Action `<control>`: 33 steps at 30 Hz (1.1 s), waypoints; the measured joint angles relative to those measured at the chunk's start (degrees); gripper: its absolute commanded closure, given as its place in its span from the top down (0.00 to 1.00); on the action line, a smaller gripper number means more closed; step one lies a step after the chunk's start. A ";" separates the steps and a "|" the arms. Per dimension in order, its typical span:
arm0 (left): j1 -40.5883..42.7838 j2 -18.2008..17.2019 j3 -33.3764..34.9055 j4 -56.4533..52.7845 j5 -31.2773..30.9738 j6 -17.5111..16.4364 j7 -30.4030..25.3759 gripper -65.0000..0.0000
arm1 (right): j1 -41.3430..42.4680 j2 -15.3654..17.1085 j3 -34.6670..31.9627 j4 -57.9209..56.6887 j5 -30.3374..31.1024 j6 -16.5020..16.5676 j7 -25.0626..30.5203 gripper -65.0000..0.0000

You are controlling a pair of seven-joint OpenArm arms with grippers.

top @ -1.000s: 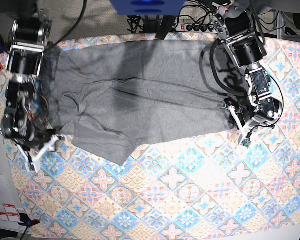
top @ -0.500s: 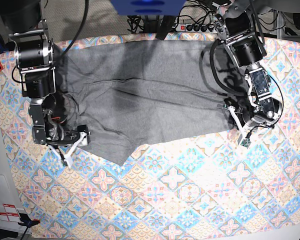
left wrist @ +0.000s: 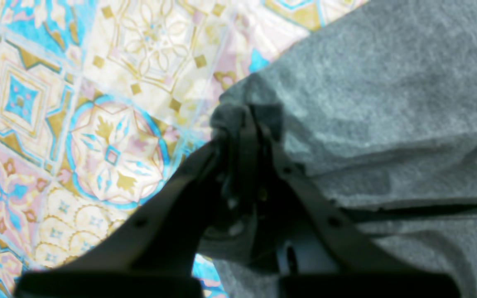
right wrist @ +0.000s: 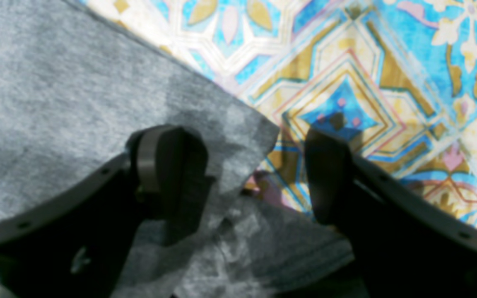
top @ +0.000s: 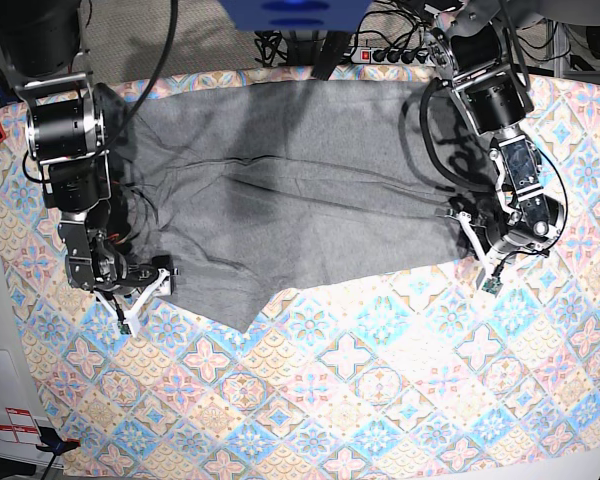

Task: Fold the T-shirt properly
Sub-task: 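Lift the hem corners and fold them toward the shoulder edge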

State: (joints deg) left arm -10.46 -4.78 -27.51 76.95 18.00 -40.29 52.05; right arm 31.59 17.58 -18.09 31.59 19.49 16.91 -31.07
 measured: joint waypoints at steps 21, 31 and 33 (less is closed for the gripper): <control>-0.13 -0.04 -0.09 0.00 0.00 0.00 0.00 0.01 | 0.76 -3.43 -7.80 0.33 0.24 -0.66 1.25 0.02; -0.31 -0.02 0.07 0.00 0.28 -0.02 -0.09 0.01 | -2.10 1.51 3.48 11.93 -0.70 -0.68 -9.53 0.02; -0.22 -0.02 0.13 0.00 0.46 0.00 -0.17 0.01 | -2.84 2.08 4.48 19.10 0.02 -0.26 -12.00 0.02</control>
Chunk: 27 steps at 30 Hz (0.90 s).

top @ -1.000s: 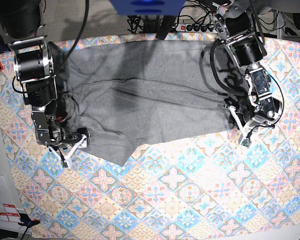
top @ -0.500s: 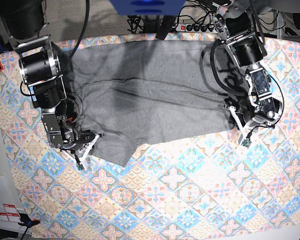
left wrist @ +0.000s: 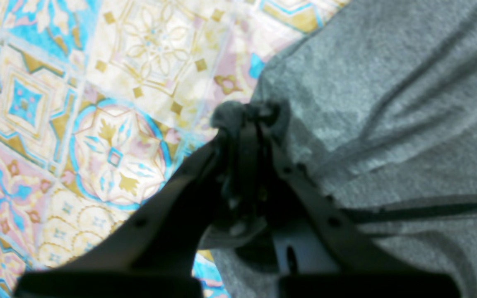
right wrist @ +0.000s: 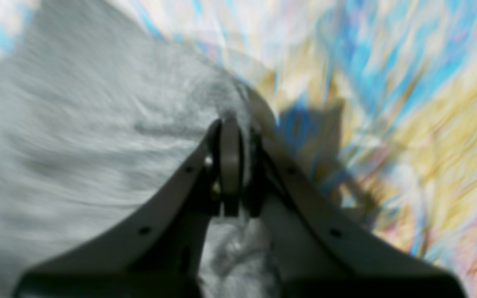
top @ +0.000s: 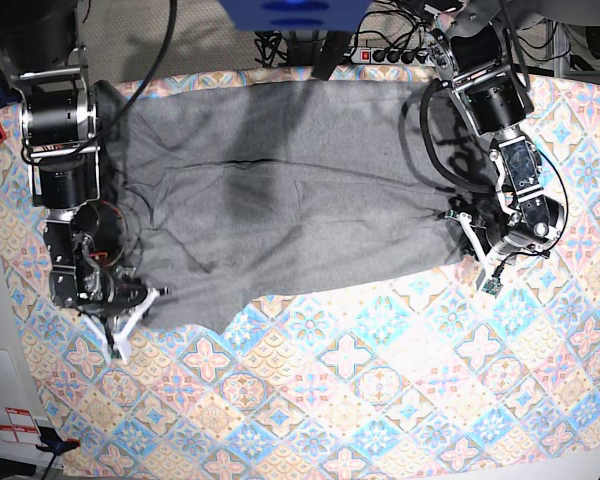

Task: Fold the T-shirt properly
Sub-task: 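Lift the hem corners and fold them toward the shoulder edge, then lay the folded hem onto the shoulder edge with both grippers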

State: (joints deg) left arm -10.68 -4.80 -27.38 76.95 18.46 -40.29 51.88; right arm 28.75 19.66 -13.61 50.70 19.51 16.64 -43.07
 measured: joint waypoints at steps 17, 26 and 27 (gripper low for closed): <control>-0.09 -0.13 -0.13 0.04 0.00 0.00 -0.20 0.01 | -18.45 -0.39 14.19 31.89 -0.26 0.07 -17.03 0.02; -0.04 -1.29 -0.13 0.04 -0.02 -0.02 0.15 0.00 | -27.23 -0.44 19.82 46.84 -0.28 0.00 -21.73 0.02; -0.09 -1.49 -0.09 0.04 -0.48 -0.07 0.15 0.00 | -28.26 -0.44 19.87 48.15 -0.52 0.07 -22.49 0.02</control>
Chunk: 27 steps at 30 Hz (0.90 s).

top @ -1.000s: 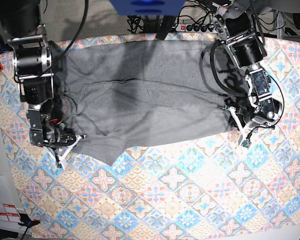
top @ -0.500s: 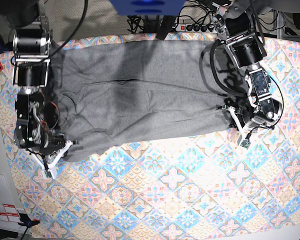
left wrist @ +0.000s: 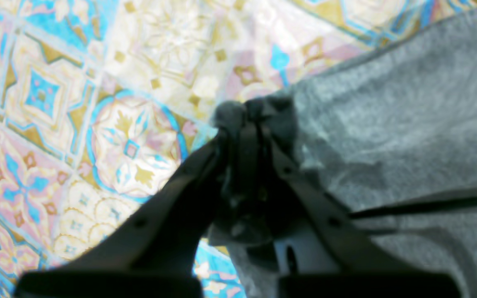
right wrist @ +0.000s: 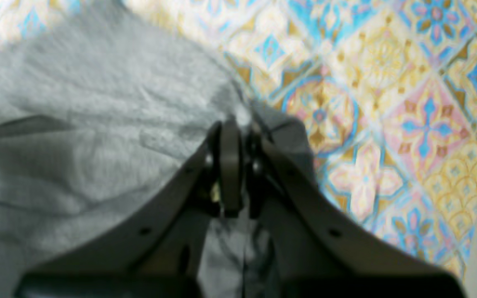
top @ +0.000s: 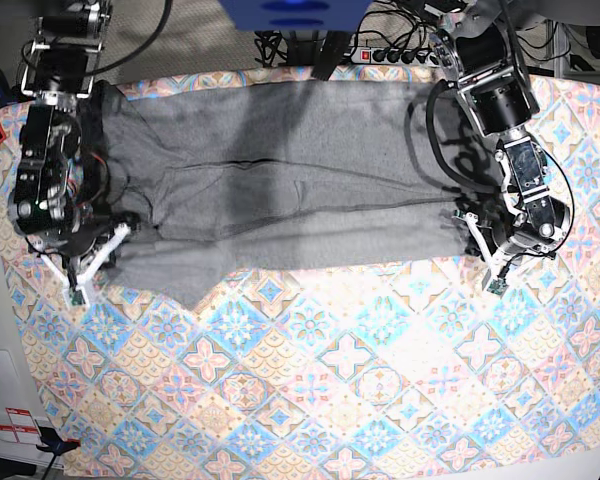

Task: Fold the T-shirt properly
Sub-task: 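Lay the folded hem onto the shoulder edge with both grippers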

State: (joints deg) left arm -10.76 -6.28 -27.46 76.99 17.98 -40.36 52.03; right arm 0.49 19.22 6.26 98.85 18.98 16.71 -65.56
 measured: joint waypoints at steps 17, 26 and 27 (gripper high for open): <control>9.33 -1.27 3.02 12.87 -0.31 -0.09 -0.44 0.01 | -11.56 -0.28 2.71 8.81 0.85 0.02 -2.58 0.02; 14.60 -1.18 3.02 12.98 -0.46 0.07 -0.44 0.00 | -16.48 -0.20 2.71 9.20 0.92 0.04 -2.43 0.02; 15.08 -1.27 3.02 13.00 -1.36 0.04 -0.37 0.00 | -17.03 -0.22 2.71 9.22 0.92 0.02 -2.45 0.02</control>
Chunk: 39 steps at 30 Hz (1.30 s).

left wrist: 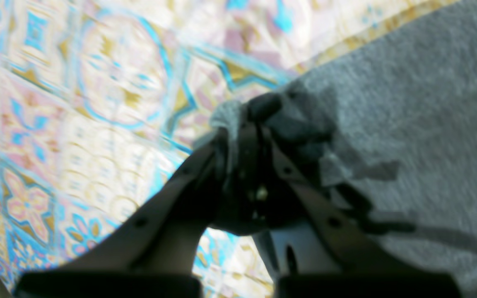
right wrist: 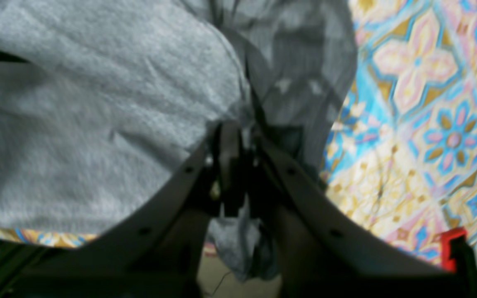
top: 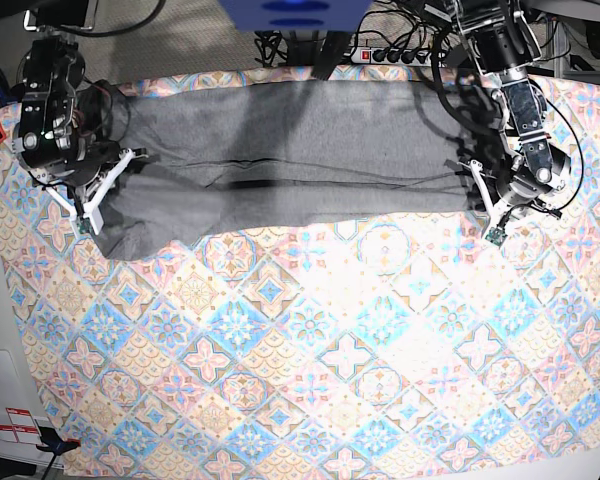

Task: Fold the T-shirt properly
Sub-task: 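Lay the folded hem onto the shoulder edge with both grippers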

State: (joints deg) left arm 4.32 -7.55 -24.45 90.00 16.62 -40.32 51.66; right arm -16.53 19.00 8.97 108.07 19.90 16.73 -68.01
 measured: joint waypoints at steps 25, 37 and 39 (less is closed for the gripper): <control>8.11 -2.10 -0.04 7.41 -6.23 -0.20 0.20 0.01 | -10.99 -4.74 12.28 2.36 4.57 0.15 0.98 0.02; 13.49 -2.19 -0.04 7.41 -6.21 -0.07 -0.28 0.01 | -11.04 -4.66 12.09 2.19 4.57 0.13 -2.29 0.03; 14.14 -2.16 -0.04 7.37 -6.23 -0.07 -0.37 0.01 | -11.08 -4.68 12.09 2.19 4.59 0.13 -3.93 0.03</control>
State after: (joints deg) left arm 18.46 -9.72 -24.49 97.36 10.39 -40.38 51.29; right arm -27.62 14.33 21.06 110.26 24.49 16.86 -71.94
